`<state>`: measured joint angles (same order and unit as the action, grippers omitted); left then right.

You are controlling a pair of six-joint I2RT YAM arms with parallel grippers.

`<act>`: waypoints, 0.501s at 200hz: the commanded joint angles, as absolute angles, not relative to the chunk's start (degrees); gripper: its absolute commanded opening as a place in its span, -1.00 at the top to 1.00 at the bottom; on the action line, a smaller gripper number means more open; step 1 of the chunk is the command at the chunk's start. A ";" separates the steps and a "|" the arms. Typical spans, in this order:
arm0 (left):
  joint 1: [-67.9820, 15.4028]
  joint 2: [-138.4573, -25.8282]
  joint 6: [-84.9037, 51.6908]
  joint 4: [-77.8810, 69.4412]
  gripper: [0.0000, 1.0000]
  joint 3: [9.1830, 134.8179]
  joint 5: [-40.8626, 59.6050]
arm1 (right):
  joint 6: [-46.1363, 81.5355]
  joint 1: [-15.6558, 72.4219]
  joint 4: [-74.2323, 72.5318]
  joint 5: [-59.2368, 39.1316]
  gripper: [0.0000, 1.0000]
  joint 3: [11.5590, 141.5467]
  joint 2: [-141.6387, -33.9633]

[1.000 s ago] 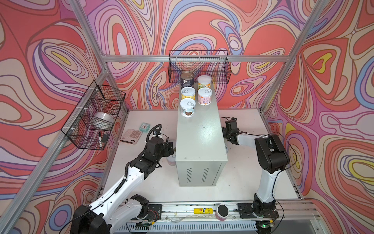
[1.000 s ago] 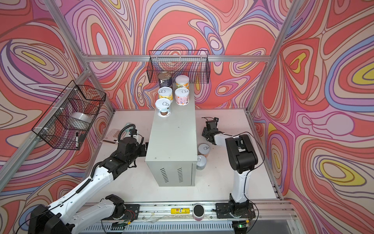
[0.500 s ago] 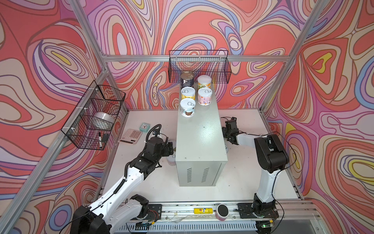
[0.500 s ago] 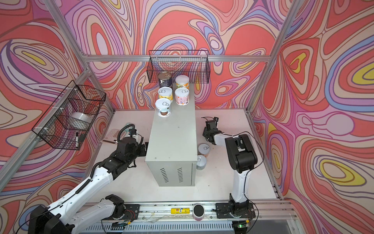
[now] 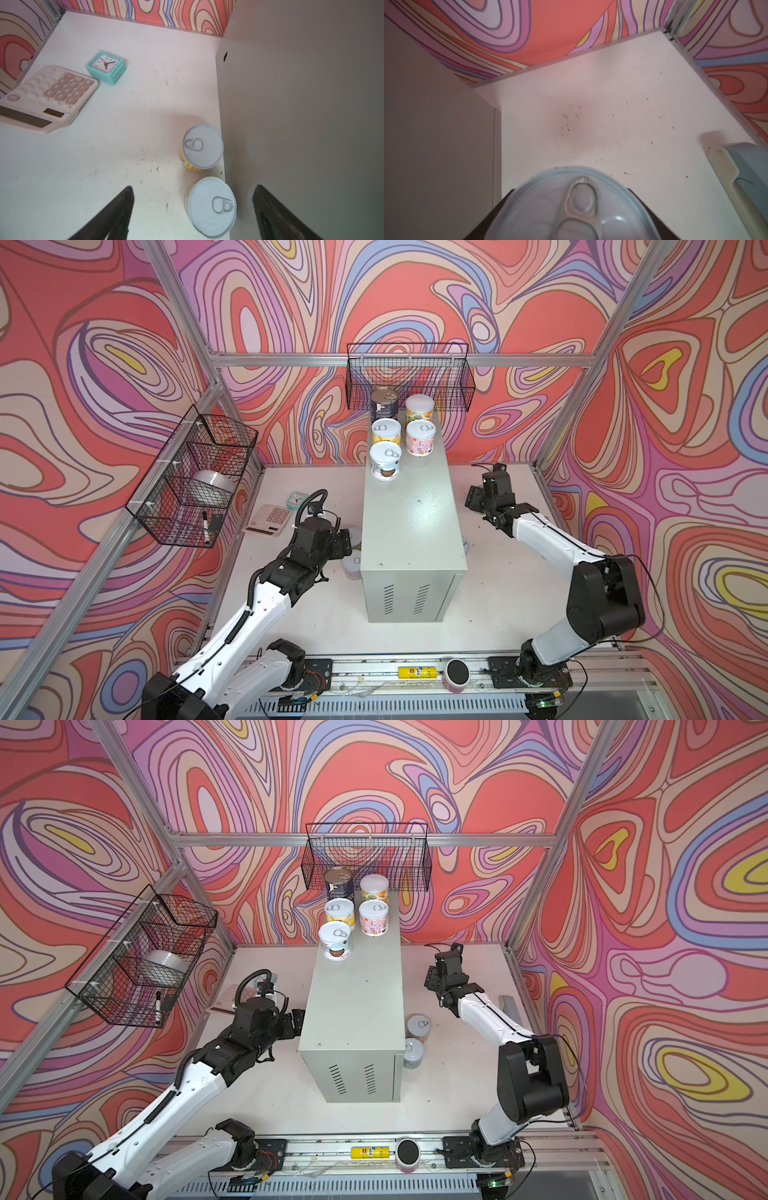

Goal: Place and organize the canned foods onto the counter
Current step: 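Carry the held can with the right gripper up to the cabinet top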

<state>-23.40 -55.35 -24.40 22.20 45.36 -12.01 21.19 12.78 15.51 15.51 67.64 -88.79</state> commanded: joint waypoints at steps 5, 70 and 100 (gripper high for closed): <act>-22.03 -51.75 -25.62 28.18 -0.80 48.78 -12.98 | 20.18 12.48 23.09 13.54 1.00 72.89 -83.59; -21.26 -48.87 -24.61 30.27 -0.82 52.78 -13.28 | 19.19 12.95 39.33 7.91 1.00 89.66 -80.20; -21.27 -49.63 -23.39 33.89 -0.83 57.99 -15.28 | 17.98 14.94 45.90 10.27 1.00 97.79 -80.73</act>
